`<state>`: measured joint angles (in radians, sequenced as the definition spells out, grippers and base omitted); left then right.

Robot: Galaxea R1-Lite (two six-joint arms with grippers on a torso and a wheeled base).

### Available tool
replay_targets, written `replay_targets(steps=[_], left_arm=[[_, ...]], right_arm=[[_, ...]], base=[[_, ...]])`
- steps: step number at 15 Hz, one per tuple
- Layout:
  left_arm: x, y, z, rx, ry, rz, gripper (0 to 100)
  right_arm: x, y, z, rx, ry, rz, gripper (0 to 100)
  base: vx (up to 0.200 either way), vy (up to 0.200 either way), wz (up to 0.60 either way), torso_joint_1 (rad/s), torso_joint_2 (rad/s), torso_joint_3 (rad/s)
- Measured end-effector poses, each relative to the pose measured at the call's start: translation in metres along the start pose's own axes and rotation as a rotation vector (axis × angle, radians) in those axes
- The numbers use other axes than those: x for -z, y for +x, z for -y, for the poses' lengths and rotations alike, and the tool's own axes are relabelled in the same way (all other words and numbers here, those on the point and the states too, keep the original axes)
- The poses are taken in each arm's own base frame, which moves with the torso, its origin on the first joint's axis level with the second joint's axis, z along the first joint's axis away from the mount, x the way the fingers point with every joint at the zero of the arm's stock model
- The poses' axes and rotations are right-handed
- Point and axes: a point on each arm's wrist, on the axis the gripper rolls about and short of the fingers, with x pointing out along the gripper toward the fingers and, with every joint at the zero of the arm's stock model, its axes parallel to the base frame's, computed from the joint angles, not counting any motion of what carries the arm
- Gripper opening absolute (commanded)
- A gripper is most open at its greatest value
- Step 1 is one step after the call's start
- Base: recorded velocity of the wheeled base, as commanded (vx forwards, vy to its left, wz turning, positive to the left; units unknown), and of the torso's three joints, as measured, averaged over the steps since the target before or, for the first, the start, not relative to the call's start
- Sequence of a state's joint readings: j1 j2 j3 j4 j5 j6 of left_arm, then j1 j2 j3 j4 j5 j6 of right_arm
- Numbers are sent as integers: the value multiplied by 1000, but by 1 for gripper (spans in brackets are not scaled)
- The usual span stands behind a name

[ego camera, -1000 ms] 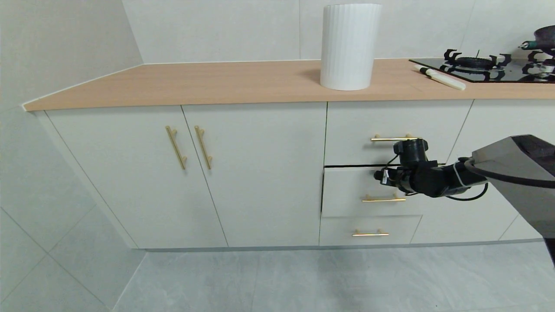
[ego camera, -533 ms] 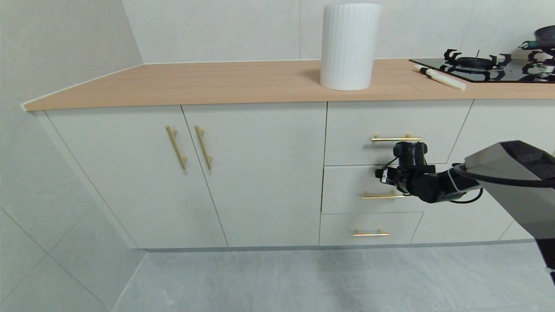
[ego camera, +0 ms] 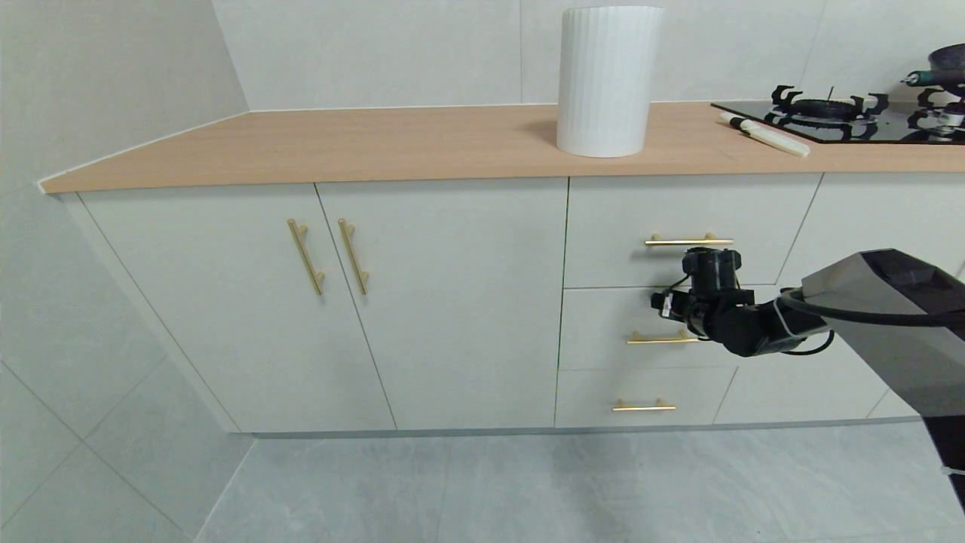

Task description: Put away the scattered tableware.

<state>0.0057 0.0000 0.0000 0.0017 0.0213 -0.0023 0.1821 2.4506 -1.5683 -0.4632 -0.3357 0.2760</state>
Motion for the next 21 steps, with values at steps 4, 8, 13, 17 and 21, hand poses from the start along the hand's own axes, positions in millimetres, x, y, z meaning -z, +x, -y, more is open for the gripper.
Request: replay_targets(steps=[4,8,13,17,21], left_arm=[[0,0,0,0,0,0,100],[0,0,0,0,0,0,100],[0,0,0,0,0,0,100],[0,0,0,0,0,0,100],[0,0,0,0,0,0,100]], right_arm=[[-2,-8,3,4,-2,-9,100],[-20,-57,13,3,-2,-15,100],[-48,-169,41,-35,25,101,100],[-61,-284,83,-46,-8,279,100],[-33,-383,136,15,-82,439,100]], base=[[0,0,0,0,0,0],[0,0,0,0,0,0],[0,0,0,0,0,0],[0,0,0,0,0,0],[0,0,0,0,0,0]])
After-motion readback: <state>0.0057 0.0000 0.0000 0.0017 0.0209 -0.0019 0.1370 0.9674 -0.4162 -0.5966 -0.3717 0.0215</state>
